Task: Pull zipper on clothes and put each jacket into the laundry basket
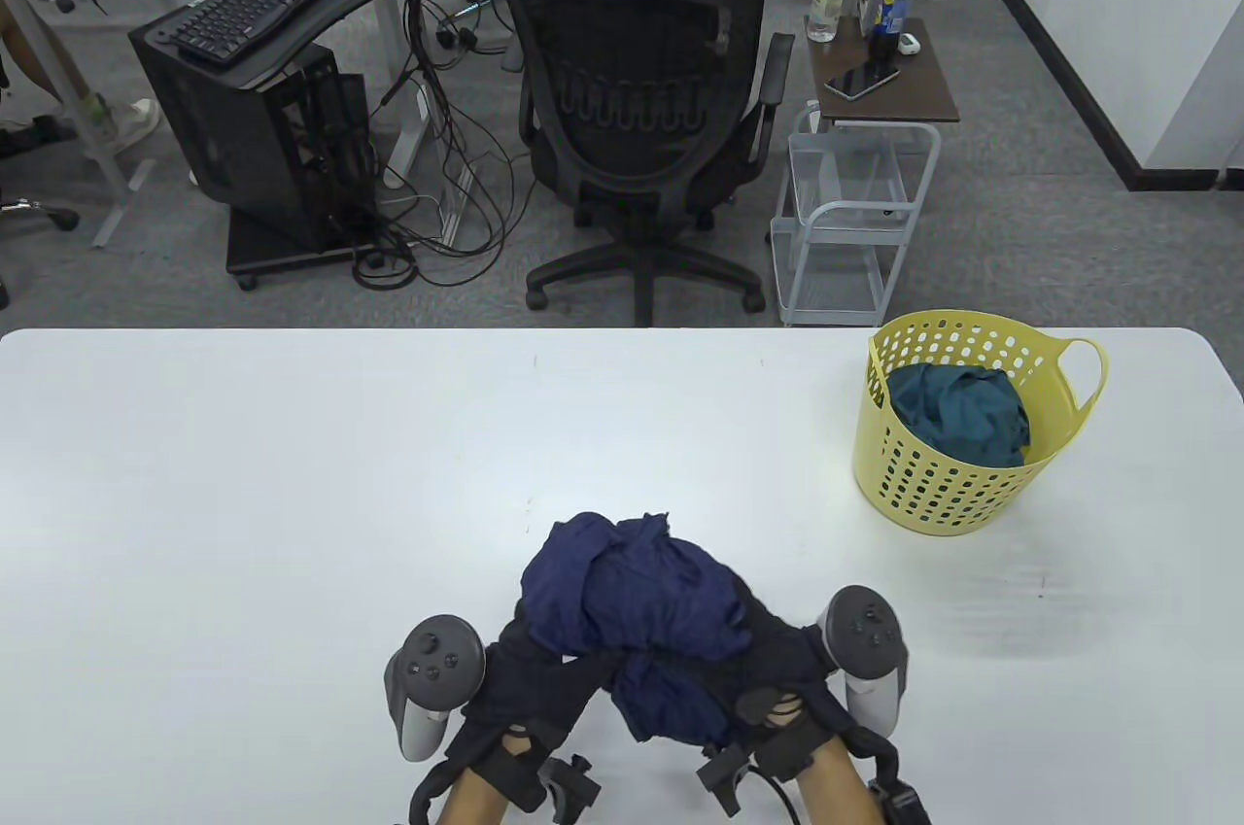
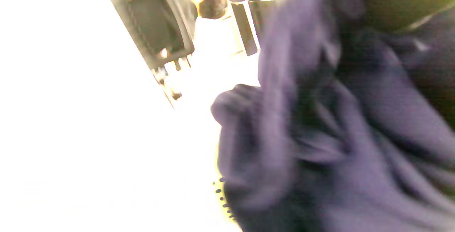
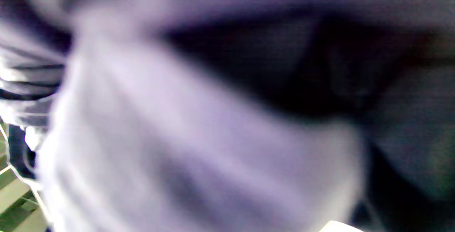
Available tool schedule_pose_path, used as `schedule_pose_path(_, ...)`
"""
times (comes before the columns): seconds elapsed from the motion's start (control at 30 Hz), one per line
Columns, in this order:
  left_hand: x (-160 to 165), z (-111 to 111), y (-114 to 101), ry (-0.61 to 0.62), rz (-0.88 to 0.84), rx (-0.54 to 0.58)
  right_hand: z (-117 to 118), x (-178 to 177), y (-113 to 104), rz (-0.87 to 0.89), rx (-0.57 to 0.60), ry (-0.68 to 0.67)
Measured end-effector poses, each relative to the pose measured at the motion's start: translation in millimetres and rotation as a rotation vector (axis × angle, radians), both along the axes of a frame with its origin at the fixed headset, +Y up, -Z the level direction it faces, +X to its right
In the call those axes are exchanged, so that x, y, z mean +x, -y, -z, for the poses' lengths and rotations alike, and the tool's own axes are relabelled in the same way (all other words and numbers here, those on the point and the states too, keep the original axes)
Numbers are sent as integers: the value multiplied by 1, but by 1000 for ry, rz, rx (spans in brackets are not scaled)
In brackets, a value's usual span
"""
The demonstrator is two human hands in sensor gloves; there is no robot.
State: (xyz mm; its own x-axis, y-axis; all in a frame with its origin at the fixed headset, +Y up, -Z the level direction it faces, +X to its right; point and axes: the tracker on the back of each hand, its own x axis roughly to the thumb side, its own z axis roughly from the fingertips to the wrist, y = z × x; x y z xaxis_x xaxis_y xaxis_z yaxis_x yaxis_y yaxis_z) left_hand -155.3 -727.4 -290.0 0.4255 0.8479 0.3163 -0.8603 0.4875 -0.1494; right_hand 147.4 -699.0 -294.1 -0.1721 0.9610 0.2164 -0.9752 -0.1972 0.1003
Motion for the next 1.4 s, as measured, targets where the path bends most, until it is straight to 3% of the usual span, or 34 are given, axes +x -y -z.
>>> schedule_pose_path(0.1,-19,5,0,-139,74,8,-2,41,-42,-38,108,199)
schedule_pose_path(0.2,-34,10,3,-238,121,3,3,77,-82,-186,193,429)
schedule_pose_path(0.33,-43,13,8,-298,223,-33,34,121,-129,-586,271,807)
schedule_pose_path(0.43,-43,16,12,-305,234,-54,72,140,-139,-746,235,929)
schedule_pose_path(0.5,-44,17,14,-312,226,-64,100,150,-137,-920,166,995)
schedule_pose_path(0.57,-45,18,16,-318,219,-74,132,156,-121,-1079,43,979)
schedule_pose_path(0.63,-46,19,18,-322,210,-87,161,159,-91,-1210,-197,837)
schedule_pose_path(0.67,-46,19,18,-319,217,-92,172,164,-75,-1298,-354,658)
schedule_pose_path(0.73,-46,20,18,-320,227,-92,181,174,-56,-1276,-613,501)
schedule_pose_path(0.77,-46,19,18,-322,235,-87,182,177,-55,-1175,-633,476)
schedule_pose_path(0.8,-47,18,17,-326,236,-84,182,177,-55,-1121,-579,498)
schedule_pose_path(0.87,-48,18,15,-329,243,-74,181,174,-62,-1130,-498,585)
schedule_pose_path(0.93,-49,18,14,-336,252,-66,172,171,-74,-1146,-418,641)
schedule_pose_path(0.97,-50,18,14,-339,254,-65,164,167,-83,-1112,-303,716)
schedule_pose_path(1.1,-51,17,14,-344,261,-56,131,150,-113,-1092,-147,742)
schedule_pose_path(1.2,-48,15,14,-345,300,-36,96,123,-129,-1084,-5,680)
schedule_pose_path(1.27,-45,15,14,-340,334,-28,73,103,-129,-1076,32,611)
schedule_pose_path(1.4,-38,15,16,-325,378,-23,30,60,-98,-1009,87,436)
